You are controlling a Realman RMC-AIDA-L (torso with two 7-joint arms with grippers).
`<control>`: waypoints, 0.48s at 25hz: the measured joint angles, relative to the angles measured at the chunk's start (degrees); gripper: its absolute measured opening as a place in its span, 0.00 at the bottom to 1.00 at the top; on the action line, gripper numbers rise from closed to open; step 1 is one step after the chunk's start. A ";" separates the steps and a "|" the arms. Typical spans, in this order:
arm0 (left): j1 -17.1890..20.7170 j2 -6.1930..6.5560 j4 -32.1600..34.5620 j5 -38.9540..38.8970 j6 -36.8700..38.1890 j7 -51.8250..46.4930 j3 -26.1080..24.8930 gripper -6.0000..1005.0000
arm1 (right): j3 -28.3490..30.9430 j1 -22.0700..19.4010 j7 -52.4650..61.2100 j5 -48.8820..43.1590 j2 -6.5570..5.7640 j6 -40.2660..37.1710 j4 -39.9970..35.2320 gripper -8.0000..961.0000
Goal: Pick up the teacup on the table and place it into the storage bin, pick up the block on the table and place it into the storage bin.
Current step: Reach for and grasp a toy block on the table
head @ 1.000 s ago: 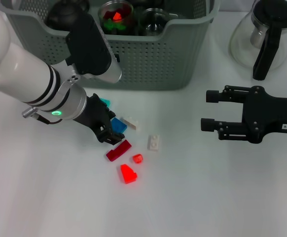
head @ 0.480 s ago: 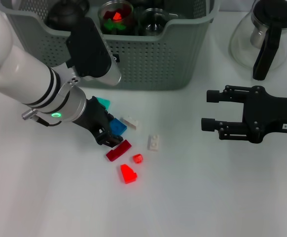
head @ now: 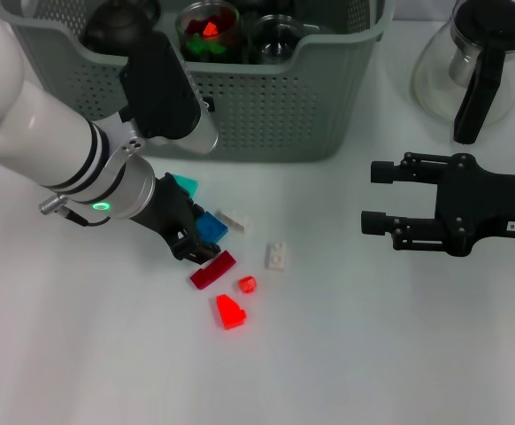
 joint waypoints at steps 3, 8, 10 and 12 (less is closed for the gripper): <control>0.06 0.01 0.15 0.01 -0.15 0.00 0.00 0.58 | 0.00 0.00 0.00 0.00 0.00 0.02 0.00 0.79; -0.03 0.01 -0.11 0.02 -0.38 -0.01 -0.31 0.46 | 0.00 0.03 0.00 0.00 0.00 0.09 0.00 0.79; -0.03 0.01 -0.09 0.06 -0.37 -0.06 -0.38 0.41 | 0.00 0.11 0.00 0.00 0.00 0.15 0.00 0.79; -0.02 0.03 0.20 0.09 -0.23 -0.08 -0.51 0.40 | 0.00 0.15 0.00 0.00 0.00 0.17 0.00 0.79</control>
